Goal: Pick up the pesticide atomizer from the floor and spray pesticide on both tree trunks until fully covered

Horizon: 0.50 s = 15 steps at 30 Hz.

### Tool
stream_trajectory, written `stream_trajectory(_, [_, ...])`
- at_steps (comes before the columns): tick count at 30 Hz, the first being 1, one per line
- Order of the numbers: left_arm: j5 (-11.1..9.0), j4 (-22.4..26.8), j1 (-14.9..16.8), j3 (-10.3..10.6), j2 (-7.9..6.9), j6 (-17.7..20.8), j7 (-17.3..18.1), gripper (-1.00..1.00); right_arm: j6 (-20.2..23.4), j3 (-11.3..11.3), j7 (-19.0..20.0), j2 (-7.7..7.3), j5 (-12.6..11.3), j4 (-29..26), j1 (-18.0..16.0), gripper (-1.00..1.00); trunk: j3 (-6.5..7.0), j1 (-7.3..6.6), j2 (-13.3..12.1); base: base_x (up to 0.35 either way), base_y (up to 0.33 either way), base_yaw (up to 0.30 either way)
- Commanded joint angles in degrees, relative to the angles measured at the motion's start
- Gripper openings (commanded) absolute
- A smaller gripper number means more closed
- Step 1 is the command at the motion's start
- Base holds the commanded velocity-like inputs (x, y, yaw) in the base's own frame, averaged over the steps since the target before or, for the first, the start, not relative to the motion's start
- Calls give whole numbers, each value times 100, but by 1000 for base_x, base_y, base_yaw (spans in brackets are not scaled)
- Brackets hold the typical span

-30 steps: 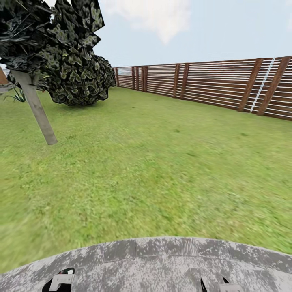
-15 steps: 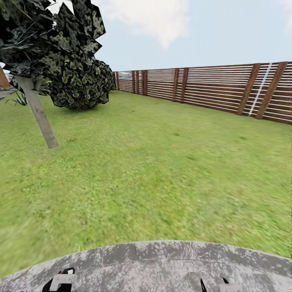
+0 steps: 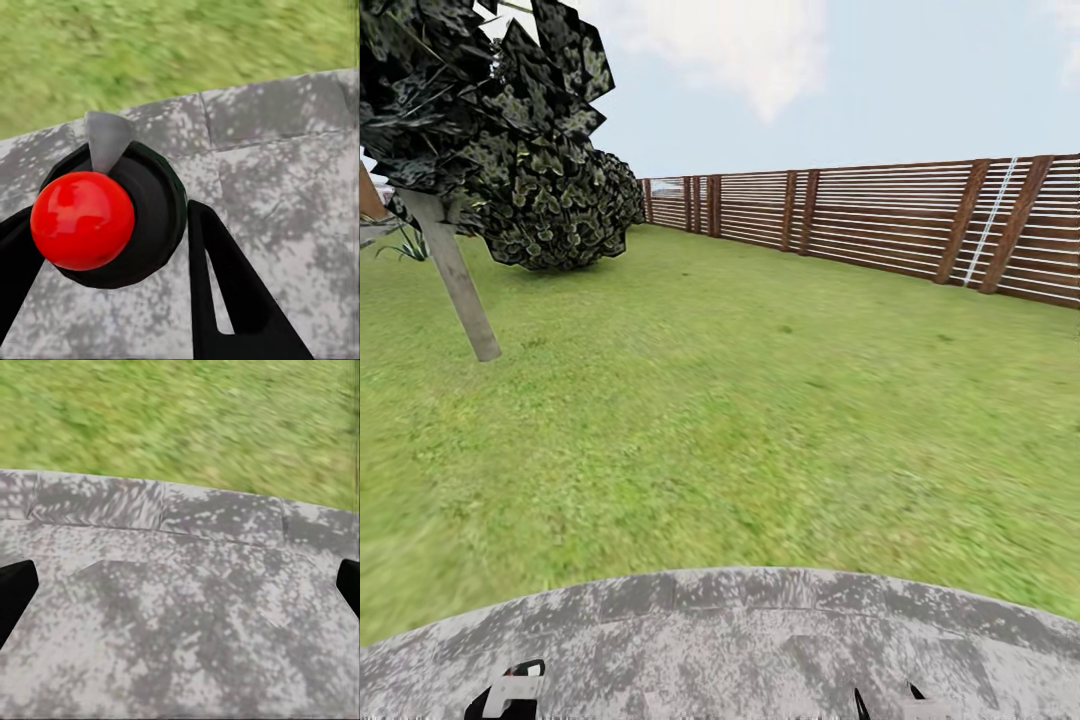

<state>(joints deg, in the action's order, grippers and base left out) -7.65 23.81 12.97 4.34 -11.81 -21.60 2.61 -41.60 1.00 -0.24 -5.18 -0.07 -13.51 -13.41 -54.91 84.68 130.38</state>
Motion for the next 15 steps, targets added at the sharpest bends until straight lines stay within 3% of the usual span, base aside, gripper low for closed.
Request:
stream_trajectory(1, [-62, -3, 3, 40, -7, -20, 8, -100, -14, 11, -3, -1, -2, 5, -3, 100, -5, -3, 2, -206, -254, 0])
stream_trajectory(9, [-62, -5, 3, 40, -5, -20, 5, -100, -14, 14, -3, -1, -1, 6, -3, 100, -5, -3, 2, -193, -266, 5])
stream_trajectory(15, [-62, -7, 3, 40, -5, -20, 3, -100, -14, 14, -3, -1, -2, 6, -3, 100, -5, -3, 2, -158, -284, 177])
